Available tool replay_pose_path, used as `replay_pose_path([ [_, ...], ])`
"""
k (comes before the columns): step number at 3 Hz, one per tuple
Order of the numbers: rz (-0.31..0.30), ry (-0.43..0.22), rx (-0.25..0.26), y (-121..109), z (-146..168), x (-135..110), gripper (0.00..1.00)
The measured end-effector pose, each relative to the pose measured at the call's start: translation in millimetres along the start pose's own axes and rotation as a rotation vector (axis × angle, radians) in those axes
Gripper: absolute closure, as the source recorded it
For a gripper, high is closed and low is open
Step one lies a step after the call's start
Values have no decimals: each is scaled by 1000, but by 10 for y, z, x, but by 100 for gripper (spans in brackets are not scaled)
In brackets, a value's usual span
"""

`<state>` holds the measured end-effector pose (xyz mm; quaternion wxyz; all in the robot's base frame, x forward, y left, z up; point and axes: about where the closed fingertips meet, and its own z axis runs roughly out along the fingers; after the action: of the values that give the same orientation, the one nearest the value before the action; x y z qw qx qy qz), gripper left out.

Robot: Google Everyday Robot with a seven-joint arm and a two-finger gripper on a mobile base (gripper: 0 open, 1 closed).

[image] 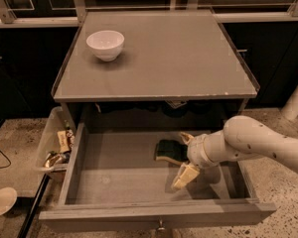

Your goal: Pick sponge from top drawer and place on counter

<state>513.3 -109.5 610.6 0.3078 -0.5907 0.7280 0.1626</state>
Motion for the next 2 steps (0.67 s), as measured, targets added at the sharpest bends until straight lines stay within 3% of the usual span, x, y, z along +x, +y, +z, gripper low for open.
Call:
replay_pose_path([
  [2, -3, -40, -24, -239, 98, 66, 0],
])
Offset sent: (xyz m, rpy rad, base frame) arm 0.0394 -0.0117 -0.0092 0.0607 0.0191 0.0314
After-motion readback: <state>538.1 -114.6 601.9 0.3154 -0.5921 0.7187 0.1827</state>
